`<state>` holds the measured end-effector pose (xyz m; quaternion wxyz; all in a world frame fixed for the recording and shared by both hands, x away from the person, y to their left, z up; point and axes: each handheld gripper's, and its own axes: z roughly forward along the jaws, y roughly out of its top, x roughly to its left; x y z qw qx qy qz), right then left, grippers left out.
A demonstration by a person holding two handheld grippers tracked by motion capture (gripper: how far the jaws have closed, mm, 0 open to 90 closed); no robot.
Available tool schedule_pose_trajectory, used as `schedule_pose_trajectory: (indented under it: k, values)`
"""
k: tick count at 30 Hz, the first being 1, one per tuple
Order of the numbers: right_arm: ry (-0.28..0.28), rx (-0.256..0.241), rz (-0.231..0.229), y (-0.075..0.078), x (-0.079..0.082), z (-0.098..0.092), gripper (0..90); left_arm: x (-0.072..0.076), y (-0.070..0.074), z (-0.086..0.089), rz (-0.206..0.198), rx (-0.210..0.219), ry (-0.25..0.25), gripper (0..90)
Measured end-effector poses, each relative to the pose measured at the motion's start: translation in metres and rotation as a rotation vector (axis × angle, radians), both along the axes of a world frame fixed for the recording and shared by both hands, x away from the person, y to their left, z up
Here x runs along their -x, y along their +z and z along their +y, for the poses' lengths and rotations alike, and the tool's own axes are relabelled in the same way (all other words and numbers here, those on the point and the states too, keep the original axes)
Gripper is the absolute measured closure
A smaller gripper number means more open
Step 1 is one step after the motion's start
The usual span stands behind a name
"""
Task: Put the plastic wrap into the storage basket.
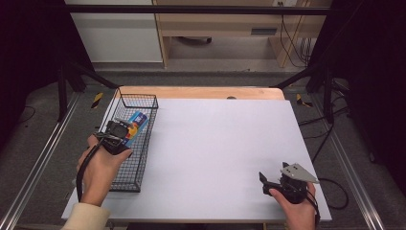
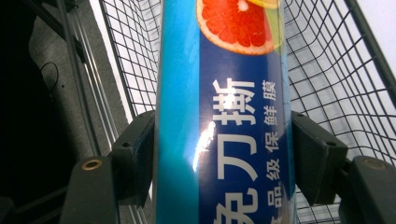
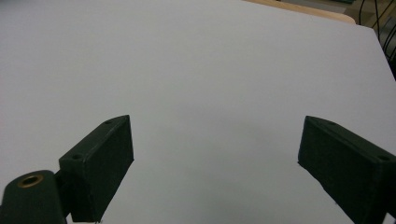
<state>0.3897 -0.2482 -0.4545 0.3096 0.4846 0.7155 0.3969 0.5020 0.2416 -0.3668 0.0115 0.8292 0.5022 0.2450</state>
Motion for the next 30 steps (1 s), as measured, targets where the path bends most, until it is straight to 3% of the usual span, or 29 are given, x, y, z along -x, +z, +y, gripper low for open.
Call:
schedule_pose_trajectory:
  k: [30]
  values:
    - [0.005, 0.001, 0.001, 0.000, 0.000, -0.001, 10.5, -0.005, -0.020, -0.002, 0.078, -0.040, -0.003, 32.0]
